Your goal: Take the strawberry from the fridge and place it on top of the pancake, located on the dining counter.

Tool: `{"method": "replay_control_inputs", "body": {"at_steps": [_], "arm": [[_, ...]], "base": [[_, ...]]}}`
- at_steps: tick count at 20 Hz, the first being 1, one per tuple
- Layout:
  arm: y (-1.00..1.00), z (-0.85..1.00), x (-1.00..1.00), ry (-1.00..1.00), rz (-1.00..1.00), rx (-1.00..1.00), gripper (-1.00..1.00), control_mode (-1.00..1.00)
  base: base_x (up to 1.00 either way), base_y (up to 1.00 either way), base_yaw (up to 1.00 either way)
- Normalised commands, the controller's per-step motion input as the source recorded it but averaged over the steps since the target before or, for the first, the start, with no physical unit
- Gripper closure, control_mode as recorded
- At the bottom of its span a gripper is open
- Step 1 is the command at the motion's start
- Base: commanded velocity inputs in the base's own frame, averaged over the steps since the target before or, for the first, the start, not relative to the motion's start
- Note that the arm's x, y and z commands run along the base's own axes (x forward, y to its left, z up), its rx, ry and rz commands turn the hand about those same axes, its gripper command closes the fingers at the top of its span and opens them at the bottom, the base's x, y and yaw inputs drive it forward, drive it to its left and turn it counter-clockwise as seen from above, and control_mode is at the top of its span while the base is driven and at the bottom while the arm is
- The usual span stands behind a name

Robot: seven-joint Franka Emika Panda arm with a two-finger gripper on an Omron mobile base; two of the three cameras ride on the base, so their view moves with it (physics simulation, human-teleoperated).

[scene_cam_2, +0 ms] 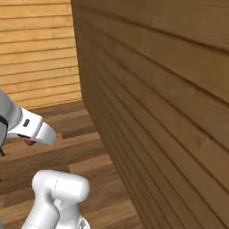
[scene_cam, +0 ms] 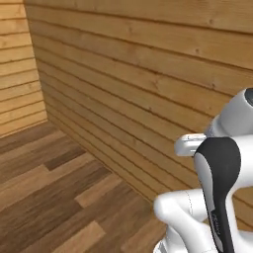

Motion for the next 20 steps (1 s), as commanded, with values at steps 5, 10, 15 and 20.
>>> {"method": "replay_control_inputs", "body": {"at_steps": [5, 10, 15, 20], "arm": [[0.0, 0.0, 0.0, 0.0, 0.0, 0.0, 1.0, 1.0], [0.0, 0.0, 0.0, 0.0, 0.0, 0.0, 1.0, 1.0], [0.0, 0.0, 0.0, 0.0, 0.0, 0.0, 1.0, 1.0], [0.0, 0.0, 0.0, 0.0, 0.0, 0.0, 1.0, 1.0]], "base": [[0.09, 0.0, 1.0], [0.21, -0.01, 0.99], [0.49, -0.07, 0.94], [0.53, -0.19, 0.93]]}}
